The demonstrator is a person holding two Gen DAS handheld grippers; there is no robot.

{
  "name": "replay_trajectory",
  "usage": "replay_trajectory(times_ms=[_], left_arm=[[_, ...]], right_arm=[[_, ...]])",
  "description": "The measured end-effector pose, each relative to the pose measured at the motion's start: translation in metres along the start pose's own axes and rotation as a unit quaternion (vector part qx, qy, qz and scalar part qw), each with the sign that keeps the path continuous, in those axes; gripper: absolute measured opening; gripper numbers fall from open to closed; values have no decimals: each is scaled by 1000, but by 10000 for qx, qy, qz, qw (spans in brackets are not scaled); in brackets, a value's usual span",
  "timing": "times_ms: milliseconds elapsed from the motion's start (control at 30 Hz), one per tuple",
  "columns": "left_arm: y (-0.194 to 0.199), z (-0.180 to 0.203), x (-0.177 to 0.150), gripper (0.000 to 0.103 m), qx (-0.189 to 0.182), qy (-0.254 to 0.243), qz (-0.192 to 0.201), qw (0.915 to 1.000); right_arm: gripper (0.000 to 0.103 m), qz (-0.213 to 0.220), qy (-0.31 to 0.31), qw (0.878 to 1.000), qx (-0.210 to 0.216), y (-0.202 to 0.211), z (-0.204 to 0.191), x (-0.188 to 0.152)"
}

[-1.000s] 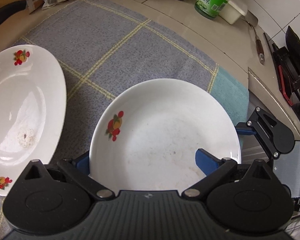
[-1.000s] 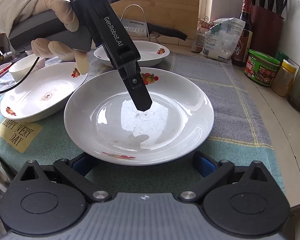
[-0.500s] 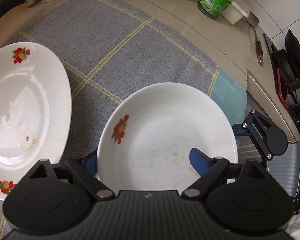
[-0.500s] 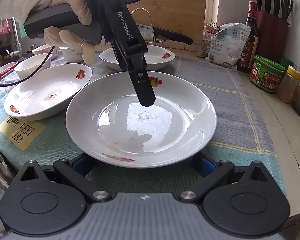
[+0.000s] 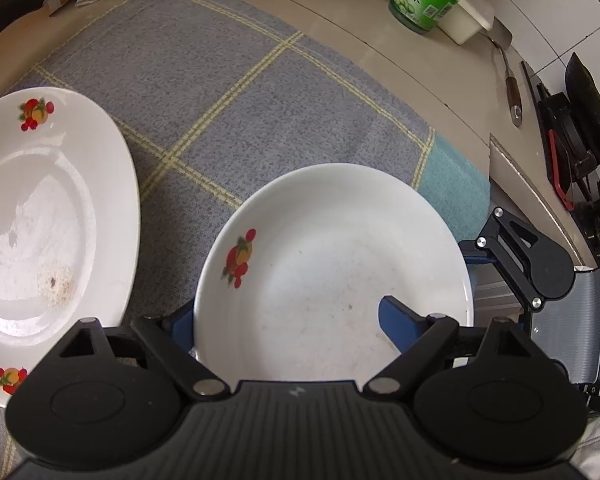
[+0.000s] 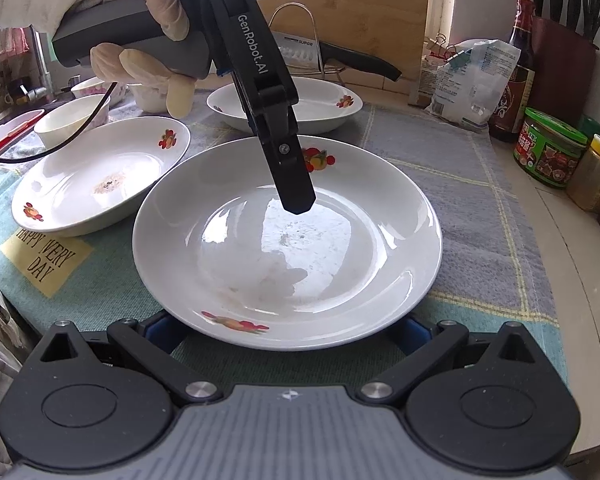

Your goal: Organize plates and bowls

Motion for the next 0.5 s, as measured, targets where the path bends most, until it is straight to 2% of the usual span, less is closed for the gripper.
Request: replay_trajectory(times_ms=[500], left_arm=[[3, 4, 2, 87, -38, -57, 92, 9999]], right_arm=[[103, -209, 17, 9998, -59, 1, 6, 5]])
Point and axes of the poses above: each gripper's, at about its wrist camera, not at the fingertips, and y roughly against the way its jaws point, z to its right, x to its top, the point moved 2 cm from there along -y, roughly the way its jaws point, and after that the axes turned 13 degrees about -x, right-handed, at the moved point
